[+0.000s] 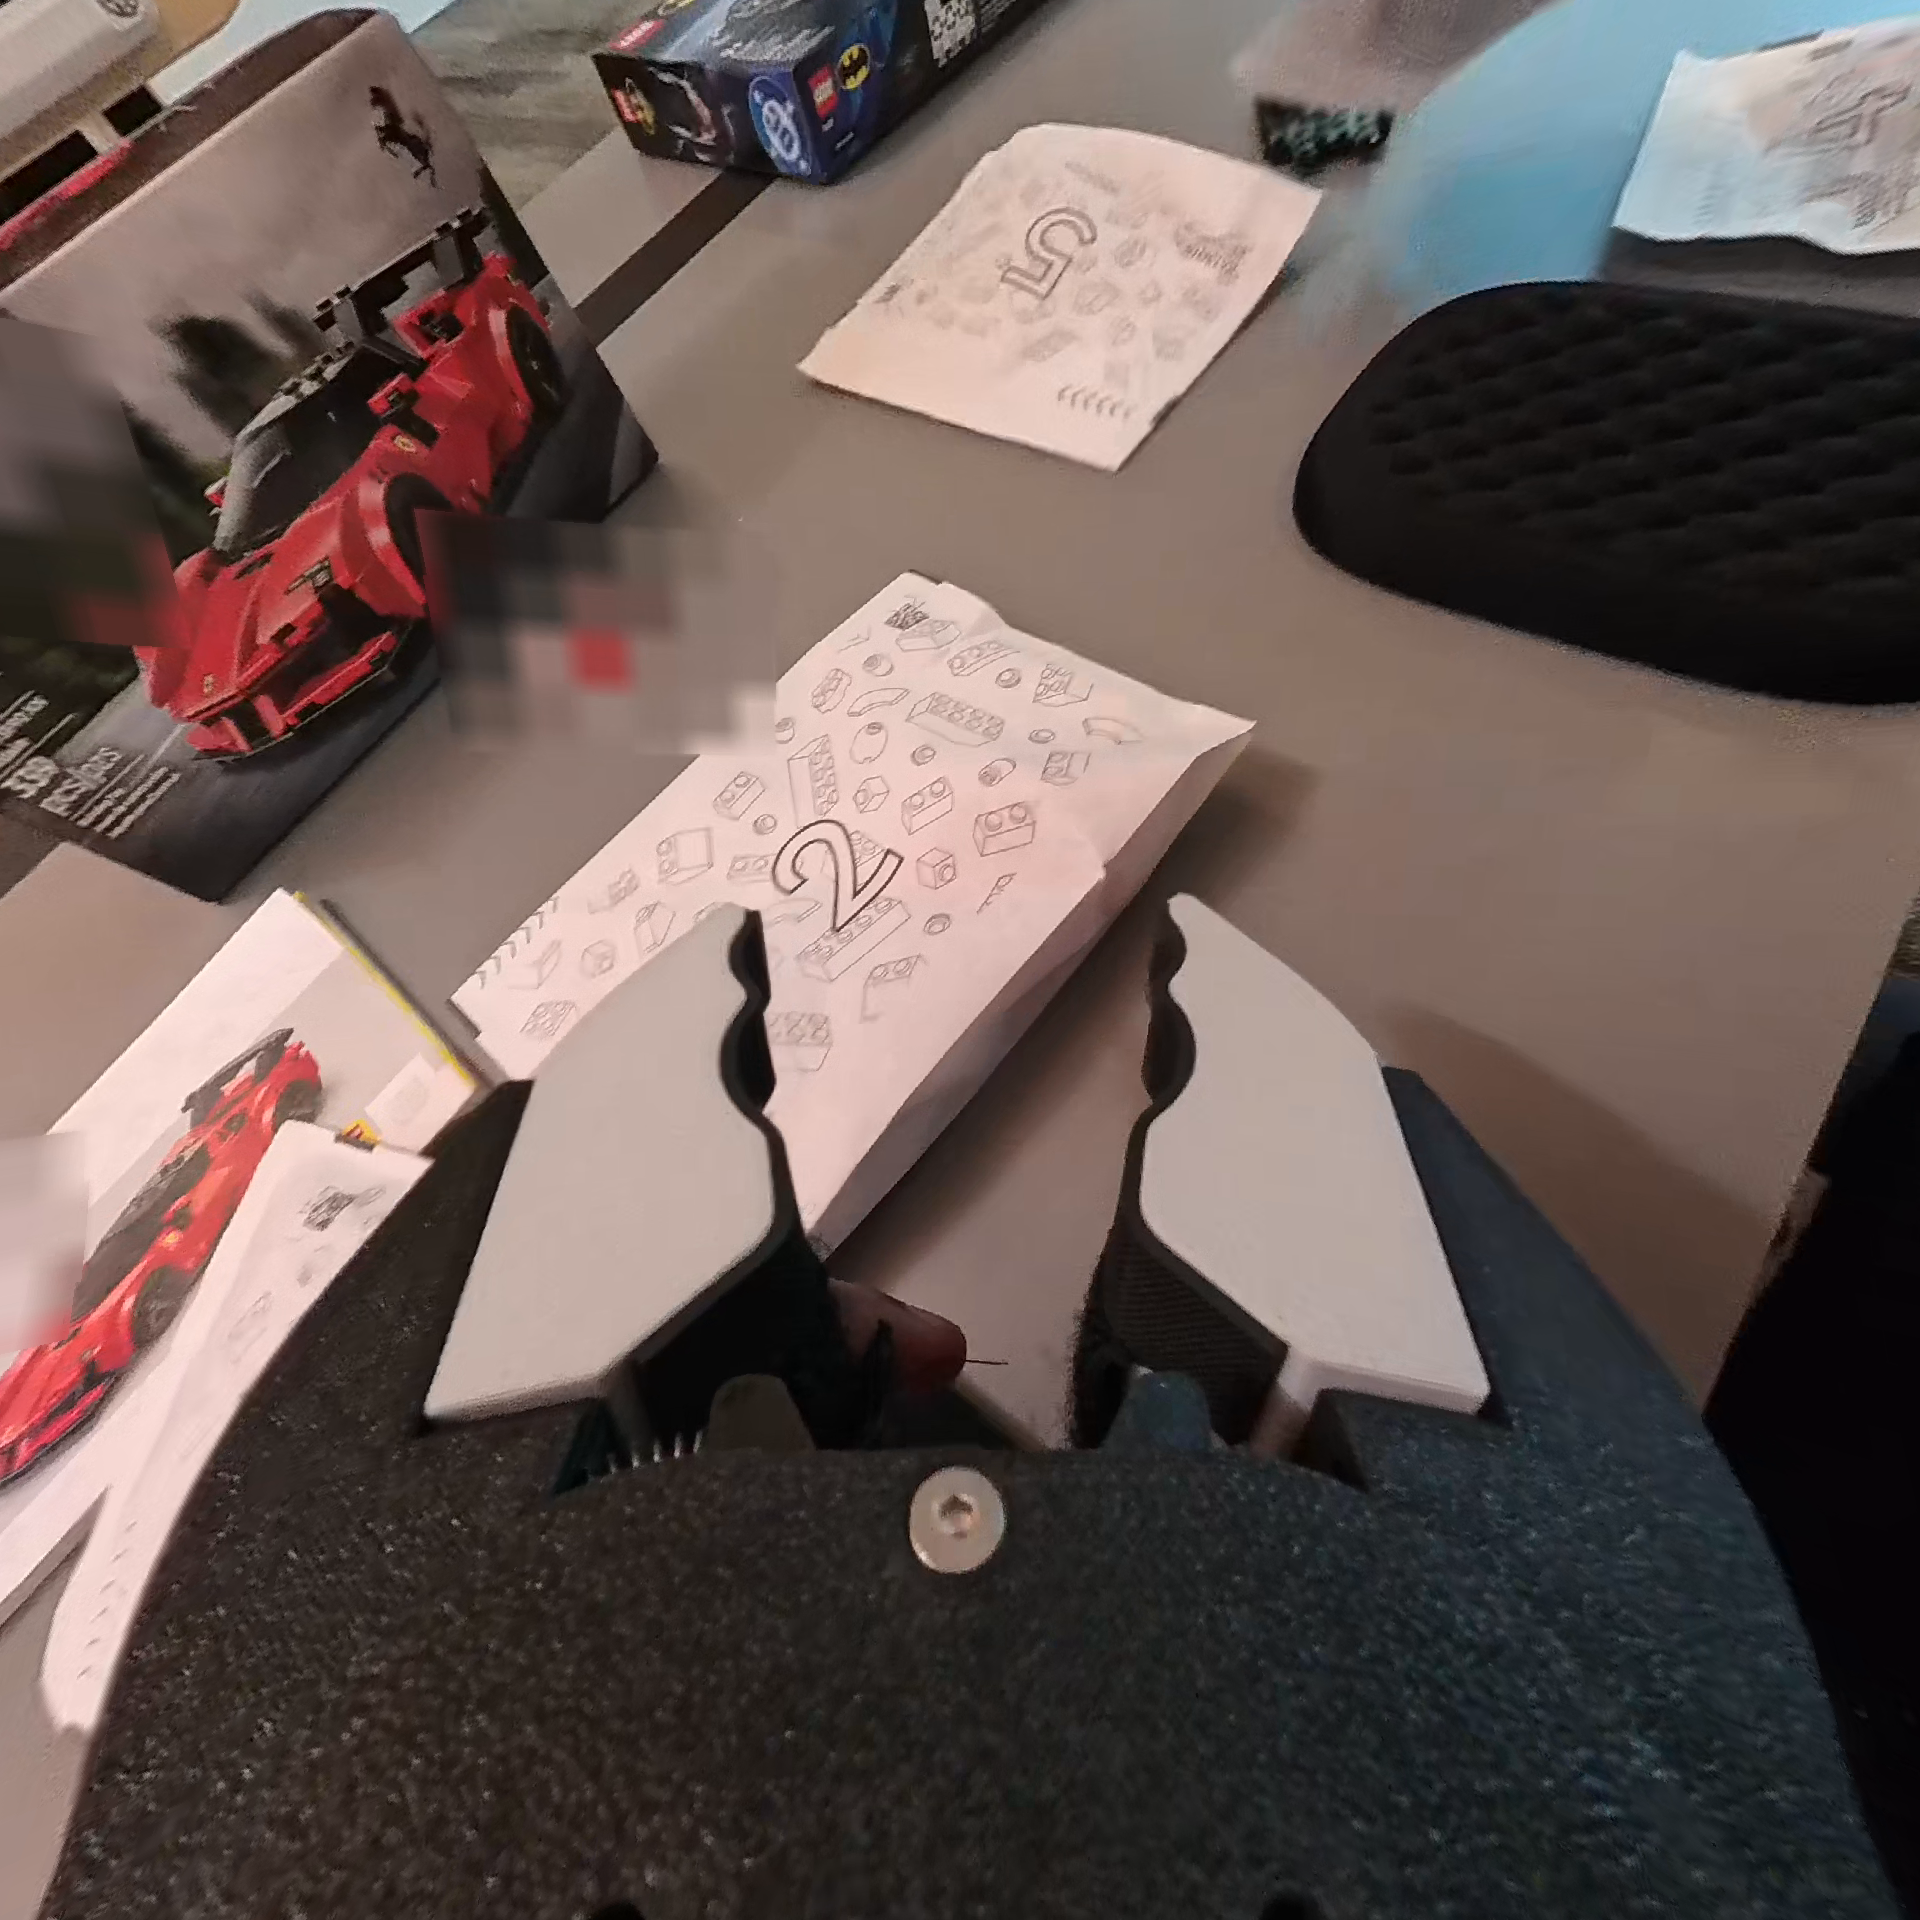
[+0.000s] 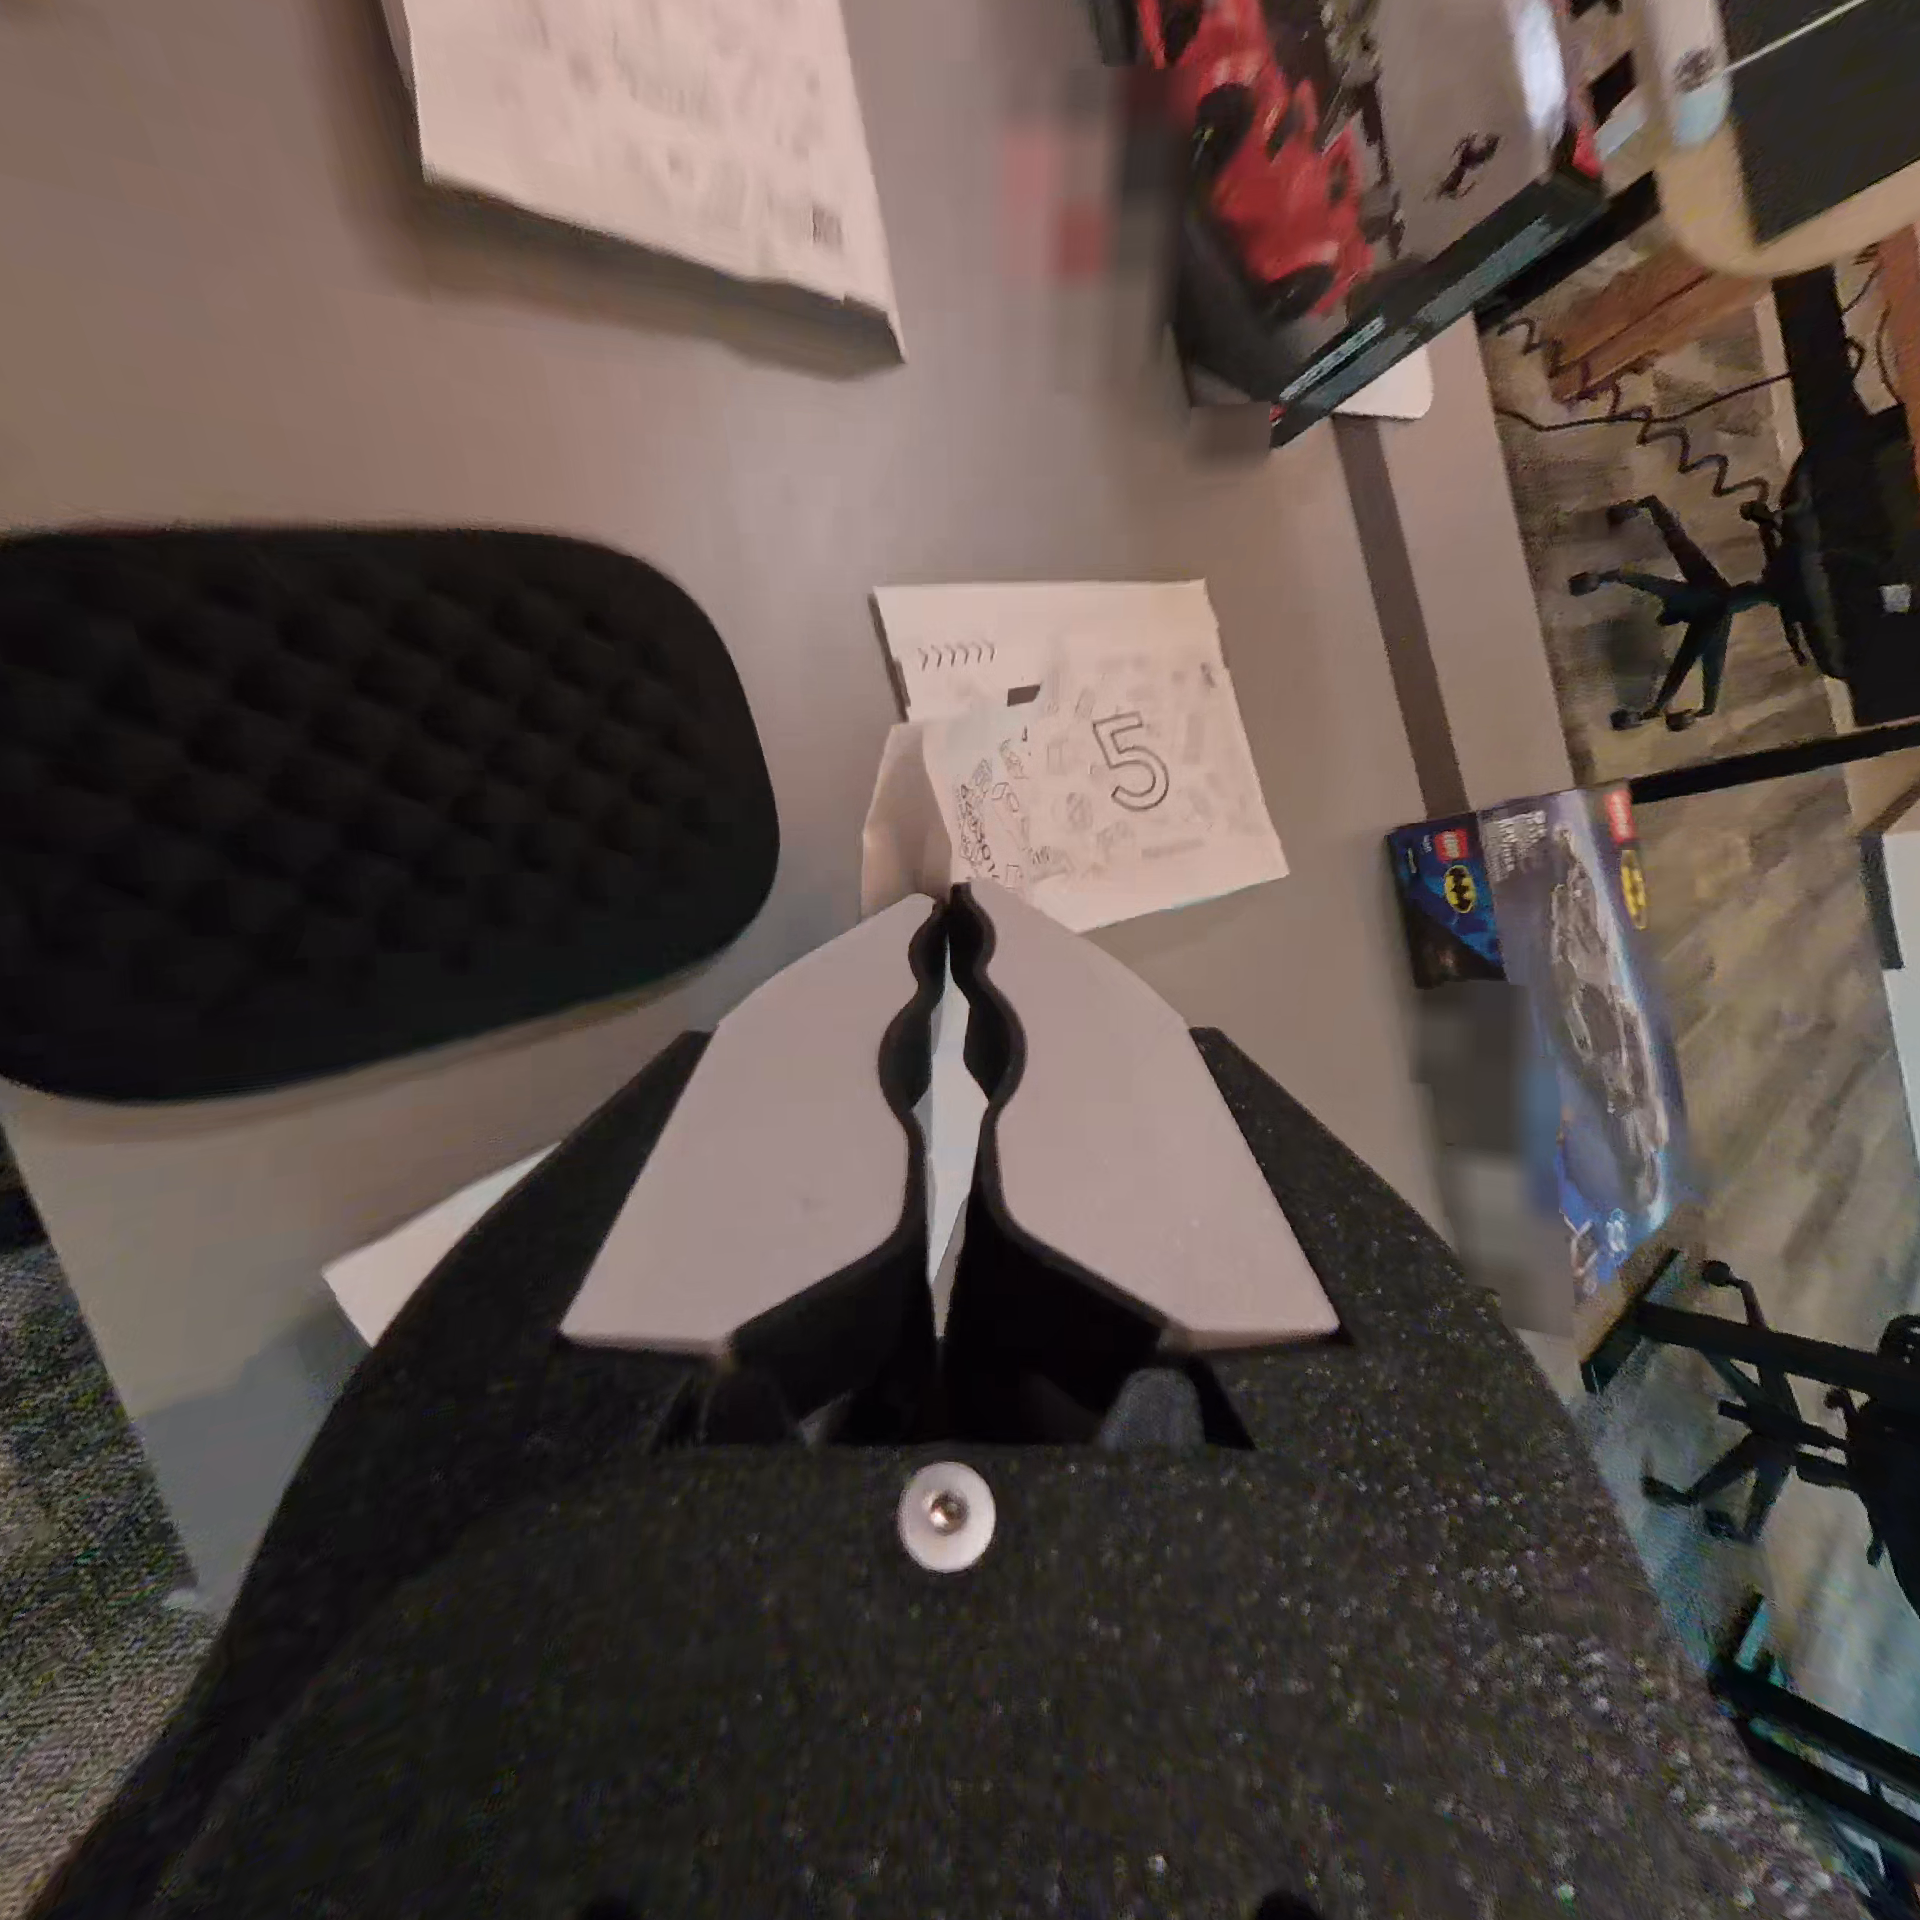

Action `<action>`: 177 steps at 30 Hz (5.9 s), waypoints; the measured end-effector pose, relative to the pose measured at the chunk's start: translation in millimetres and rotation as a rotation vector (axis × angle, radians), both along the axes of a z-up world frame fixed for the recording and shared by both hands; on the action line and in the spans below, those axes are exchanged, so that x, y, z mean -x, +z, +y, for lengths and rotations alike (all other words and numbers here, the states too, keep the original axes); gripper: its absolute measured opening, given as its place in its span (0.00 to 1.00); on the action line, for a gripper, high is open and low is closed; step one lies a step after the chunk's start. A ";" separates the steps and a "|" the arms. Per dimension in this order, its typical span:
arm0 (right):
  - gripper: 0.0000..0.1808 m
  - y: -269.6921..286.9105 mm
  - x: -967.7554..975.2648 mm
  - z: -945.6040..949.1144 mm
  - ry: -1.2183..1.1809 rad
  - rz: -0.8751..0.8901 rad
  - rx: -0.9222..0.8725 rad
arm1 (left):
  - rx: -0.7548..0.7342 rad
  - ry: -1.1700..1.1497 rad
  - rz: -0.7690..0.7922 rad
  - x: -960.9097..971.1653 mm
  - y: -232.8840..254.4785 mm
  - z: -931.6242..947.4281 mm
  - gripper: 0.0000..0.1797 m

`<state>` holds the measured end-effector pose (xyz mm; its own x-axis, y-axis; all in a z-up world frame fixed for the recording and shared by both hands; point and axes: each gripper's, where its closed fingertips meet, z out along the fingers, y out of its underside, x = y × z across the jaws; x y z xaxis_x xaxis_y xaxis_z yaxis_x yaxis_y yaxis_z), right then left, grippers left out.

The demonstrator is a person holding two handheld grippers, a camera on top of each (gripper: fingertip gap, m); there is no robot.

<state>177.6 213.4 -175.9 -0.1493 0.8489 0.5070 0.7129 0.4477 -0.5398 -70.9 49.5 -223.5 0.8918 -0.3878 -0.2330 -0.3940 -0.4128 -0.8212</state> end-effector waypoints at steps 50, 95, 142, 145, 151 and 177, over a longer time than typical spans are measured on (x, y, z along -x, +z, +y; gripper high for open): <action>0.28 -109.2 262.5 -98.7 0.405 -0.196 0.119 | 0.220 -0.041 0.217 197.6 -39.3 -57.2 0.14; 0.39 -83.5 70.9 88.7 -0.037 -0.275 0.235 | 0.016 -0.271 -0.068 -51.2 17.0 45.7 0.23; 0.32 -110.9 -74.3 13.5 -0.098 -0.224 0.521 | -0.027 -0.277 -0.171 -54.5 17.8 34.6 0.21; 0.32 -110.6 -53.7 34.5 -0.117 -0.175 0.522 | -0.030 -0.264 -0.171 -52.6 17.5 30.2 0.21; 0.30 -109.2 0.5 52.6 -0.025 -0.139 0.510 | -0.029 -0.225 -0.174 -44.3 14.7 21.8 0.21; 0.46 -83.1 12.1 109.1 0.064 -0.368 0.376 | -0.048 -0.114 -0.148 -12.7 18.0 7.1 0.21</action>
